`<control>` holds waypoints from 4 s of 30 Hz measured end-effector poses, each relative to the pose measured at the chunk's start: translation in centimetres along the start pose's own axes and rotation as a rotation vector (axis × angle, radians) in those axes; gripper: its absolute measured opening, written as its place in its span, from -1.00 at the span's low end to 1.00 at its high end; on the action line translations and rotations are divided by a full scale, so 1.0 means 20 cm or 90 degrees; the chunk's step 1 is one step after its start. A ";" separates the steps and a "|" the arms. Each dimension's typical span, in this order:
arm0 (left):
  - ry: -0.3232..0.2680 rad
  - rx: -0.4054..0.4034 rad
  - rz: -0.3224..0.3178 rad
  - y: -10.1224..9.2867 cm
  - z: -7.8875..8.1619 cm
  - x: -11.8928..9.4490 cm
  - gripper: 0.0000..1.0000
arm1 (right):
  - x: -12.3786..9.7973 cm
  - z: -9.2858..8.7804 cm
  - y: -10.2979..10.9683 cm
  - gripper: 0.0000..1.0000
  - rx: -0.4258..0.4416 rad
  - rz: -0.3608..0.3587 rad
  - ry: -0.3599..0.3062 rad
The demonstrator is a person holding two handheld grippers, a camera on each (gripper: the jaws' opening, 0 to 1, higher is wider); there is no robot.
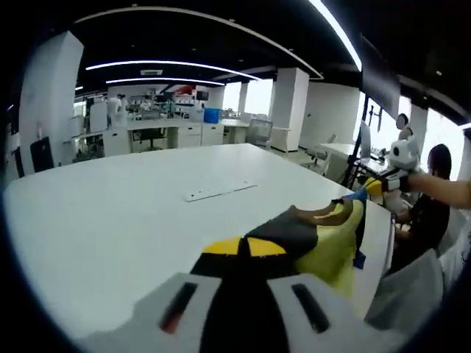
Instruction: Fold the garment on the visible template until the final outline fits inside the template.
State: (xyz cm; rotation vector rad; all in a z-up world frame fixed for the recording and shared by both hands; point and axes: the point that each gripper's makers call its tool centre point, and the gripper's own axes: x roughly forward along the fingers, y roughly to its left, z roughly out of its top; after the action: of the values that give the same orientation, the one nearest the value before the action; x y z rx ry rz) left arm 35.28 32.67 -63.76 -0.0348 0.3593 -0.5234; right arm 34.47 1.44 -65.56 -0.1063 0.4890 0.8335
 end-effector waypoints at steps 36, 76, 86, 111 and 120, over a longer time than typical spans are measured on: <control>0.079 -0.062 0.090 0.65 -0.16 0.51 -1.00 | 0.81 0.16 -0.47 -1.00 0.024 0.007 0.120; 0.191 -0.142 0.161 0.88 -0.64 0.87 -1.00 | 1.36 -0.25 -0.68 -1.00 0.076 -0.037 0.253; 0.164 -0.118 0.085 0.80 -0.56 0.85 -0.38 | 1.32 -0.24 -0.57 -0.25 0.039 0.008 0.229; 0.064 -0.089 -0.045 0.43 -0.38 0.58 0.97 | 1.08 -0.23 -0.43 0.96 0.041 0.066 0.166; 0.014 -0.091 -0.043 0.32 -0.30 0.42 0.81 | 0.89 -0.17 -0.42 0.86 0.045 0.054 0.130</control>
State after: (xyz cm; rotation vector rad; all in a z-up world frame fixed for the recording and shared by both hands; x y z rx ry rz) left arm 42.99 34.37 -72.81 -0.1801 0.4176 -0.5640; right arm 49.52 7.06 -77.45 -0.1060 0.7187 0.8925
